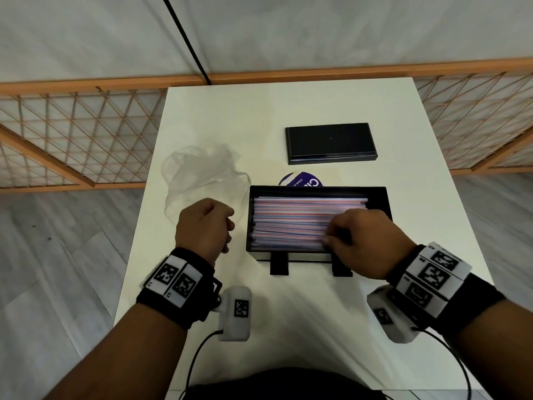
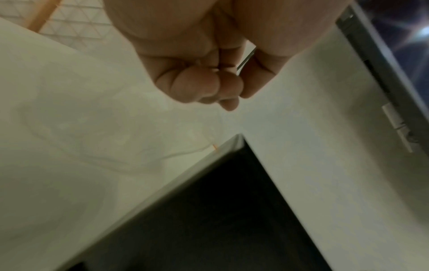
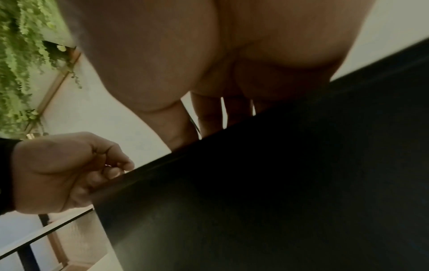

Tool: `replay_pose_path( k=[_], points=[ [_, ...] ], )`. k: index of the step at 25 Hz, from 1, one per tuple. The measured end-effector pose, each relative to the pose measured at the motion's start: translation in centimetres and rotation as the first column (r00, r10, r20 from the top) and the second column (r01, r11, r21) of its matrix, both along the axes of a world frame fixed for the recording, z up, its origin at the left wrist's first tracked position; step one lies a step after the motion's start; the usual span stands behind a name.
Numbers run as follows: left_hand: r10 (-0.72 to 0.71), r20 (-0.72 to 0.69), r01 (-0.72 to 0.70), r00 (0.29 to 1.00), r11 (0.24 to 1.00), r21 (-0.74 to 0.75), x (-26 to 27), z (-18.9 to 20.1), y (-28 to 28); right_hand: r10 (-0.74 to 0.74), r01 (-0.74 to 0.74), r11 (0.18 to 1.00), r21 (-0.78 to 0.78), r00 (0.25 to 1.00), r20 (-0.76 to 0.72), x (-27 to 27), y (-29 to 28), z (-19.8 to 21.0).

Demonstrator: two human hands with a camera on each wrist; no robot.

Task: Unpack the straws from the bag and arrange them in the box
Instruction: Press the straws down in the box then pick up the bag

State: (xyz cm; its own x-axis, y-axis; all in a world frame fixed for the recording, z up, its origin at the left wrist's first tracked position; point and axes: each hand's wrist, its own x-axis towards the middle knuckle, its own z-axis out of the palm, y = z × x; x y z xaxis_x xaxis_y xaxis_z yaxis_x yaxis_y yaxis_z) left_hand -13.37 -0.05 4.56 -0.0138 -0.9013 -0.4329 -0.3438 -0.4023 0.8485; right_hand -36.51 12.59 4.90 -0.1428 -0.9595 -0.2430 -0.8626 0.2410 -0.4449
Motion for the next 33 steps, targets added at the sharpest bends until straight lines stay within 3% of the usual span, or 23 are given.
replay_pose_path(
  k=[3,7,9,12,14,16,19,21,24,27,29,33],
  points=[
    [-0.07,-0.02,0.07,0.997,0.997,-0.032,-0.9,1.4,0.2,-0.091,0.091,0.996,-0.003,0.996,-0.015,-0.5,0.1,0.0],
    [-0.218,-0.02,0.215,0.976,0.971,-0.107,-1.9,2.4,1.4,-0.039,0.038,0.999,0.012,0.998,0.046,0.3,0.3,0.4],
    [-0.304,-0.038,0.297,0.952,0.946,-0.13,-2.6,2.7,1.8,-0.077,0.079,0.997,-0.015,0.993,0.088,0.2,0.4,0.8],
    [-0.348,-0.129,0.35,0.929,0.937,-0.008,-3.9,2.8,2.0,-0.174,0.168,0.984,0.06,0.978,0.112,-0.2,0.0,0.8],
    [-0.356,-0.163,0.372,0.92,0.924,0.087,-4.5,2.6,2.2,-0.155,0.142,0.984,0.107,0.98,0.122,0.3,-0.2,0.5],
    [-0.363,-0.155,0.382,0.919,0.916,0.122,-4.8,2.4,2.3,-0.16,0.15,0.986,0.073,0.975,0.153,0.6,-0.4,0.8],
    [-0.352,-0.145,0.37,0.925,0.922,0.117,-5.1,2.6,2.0,-0.286,0.283,0.958,0.047,0.93,0.23,-0.1,-0.7,1.5],
    [-0.328,-0.175,0.355,0.928,0.921,0.158,-5.9,2.8,1.7,-0.391,0.375,0.92,0.115,0.853,0.346,-0.1,-1.3,1.2],
    [-0.351,-0.183,0.393,0.918,0.865,0.313,-7.7,2.6,1.7,-0.576,0.487,0.813,0.32,0.586,0.57,0.8,-2.5,0.6],
    [-0.427,-0.091,0.427,0.9,0.818,0.385,-8.6,1.6,1.5,-0.684,0.533,0.717,0.449,0.416,0.599,0.9,-3.5,0.6],
    [-0.435,-0.058,0.419,0.899,0.811,0.409,-8.8,1.0,1.2,-0.709,0.544,0.685,0.485,0.346,0.614,0.7,-3.8,0.5],
    [-0.453,-0.037,0.426,0.891,0.805,0.414,-9.1,1.0,1.0,-0.715,0.523,0.679,0.515,0.31,0.627,0.6,-4.1,0.4]
  ],
)
